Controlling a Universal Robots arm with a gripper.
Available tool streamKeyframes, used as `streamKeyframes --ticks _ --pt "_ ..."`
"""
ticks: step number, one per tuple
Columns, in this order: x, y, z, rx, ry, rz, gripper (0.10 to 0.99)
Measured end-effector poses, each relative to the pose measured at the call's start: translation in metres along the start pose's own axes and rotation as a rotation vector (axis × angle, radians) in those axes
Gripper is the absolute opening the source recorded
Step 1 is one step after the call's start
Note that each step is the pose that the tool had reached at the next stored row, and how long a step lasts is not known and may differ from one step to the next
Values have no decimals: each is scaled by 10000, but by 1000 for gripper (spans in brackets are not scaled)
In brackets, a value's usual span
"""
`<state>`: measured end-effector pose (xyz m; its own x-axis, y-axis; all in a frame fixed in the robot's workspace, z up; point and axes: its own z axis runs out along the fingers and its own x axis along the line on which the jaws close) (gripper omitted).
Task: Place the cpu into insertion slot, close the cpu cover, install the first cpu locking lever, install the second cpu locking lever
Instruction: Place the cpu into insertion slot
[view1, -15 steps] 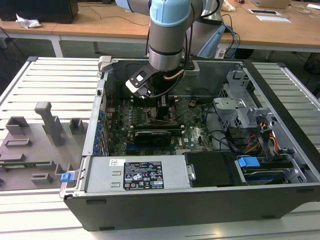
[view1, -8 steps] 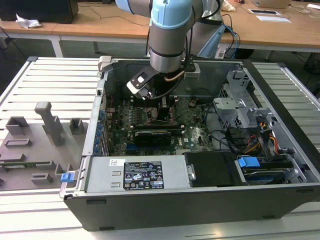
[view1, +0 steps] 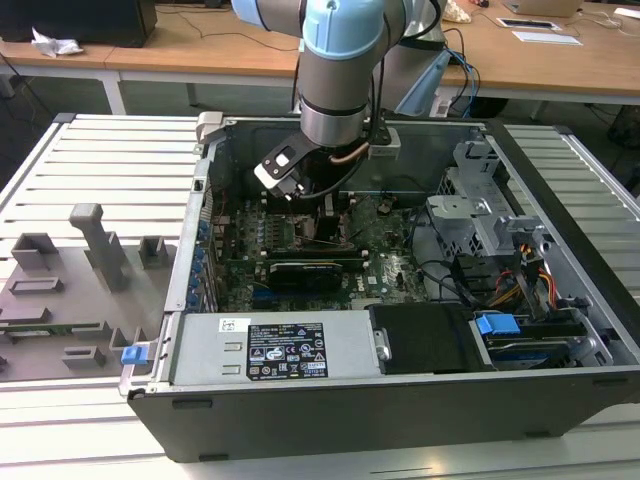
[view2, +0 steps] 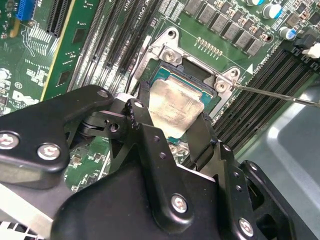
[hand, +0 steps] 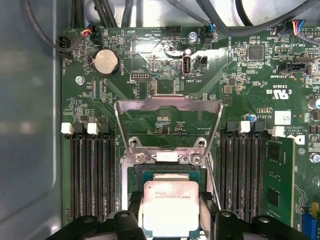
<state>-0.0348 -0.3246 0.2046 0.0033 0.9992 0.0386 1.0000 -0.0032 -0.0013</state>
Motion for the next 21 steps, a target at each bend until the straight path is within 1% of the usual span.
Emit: streamKeyframes --ticks 7,12,14,15,19,21 --pt "23 5 32 1 -2 -1 533" --pt "22 4 34 1 -4 1 533" --pt "22 4 34 1 -3 0 549" --pt "23 4 35 1 -3 0 612" --pt "22 4 36 0 -3 0 612" --pt "23 4 24 0 -2 0 612"
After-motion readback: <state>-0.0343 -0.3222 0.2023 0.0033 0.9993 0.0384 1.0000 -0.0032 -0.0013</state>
